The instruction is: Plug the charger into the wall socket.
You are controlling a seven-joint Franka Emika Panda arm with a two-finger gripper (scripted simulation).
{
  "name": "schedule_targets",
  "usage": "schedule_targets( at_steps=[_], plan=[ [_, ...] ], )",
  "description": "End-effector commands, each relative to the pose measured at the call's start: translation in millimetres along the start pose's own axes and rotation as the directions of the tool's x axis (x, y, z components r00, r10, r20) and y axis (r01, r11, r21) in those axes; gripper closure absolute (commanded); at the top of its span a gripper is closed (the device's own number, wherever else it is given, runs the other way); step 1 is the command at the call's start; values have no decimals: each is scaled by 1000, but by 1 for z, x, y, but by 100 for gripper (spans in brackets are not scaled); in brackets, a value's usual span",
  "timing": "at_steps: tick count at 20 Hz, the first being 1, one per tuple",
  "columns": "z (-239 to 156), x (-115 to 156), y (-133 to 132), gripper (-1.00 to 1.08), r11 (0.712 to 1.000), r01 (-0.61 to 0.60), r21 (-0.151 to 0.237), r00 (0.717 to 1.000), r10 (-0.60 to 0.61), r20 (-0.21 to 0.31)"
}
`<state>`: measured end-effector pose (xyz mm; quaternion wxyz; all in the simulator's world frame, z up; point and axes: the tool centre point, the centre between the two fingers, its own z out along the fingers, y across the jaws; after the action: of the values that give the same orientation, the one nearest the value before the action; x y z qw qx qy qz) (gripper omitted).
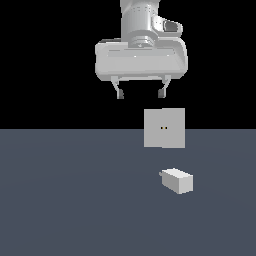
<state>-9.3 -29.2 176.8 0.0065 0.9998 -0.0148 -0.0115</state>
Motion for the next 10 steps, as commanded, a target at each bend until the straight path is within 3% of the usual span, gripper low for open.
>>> schedule_targets(
  at_steps=[1, 10],
  plan=[
    [0, 0, 0, -92, 1000, 0, 0, 1000, 0, 0],
    [7, -7, 3, -92, 999, 31, 4, 999, -31, -19]
  ],
)
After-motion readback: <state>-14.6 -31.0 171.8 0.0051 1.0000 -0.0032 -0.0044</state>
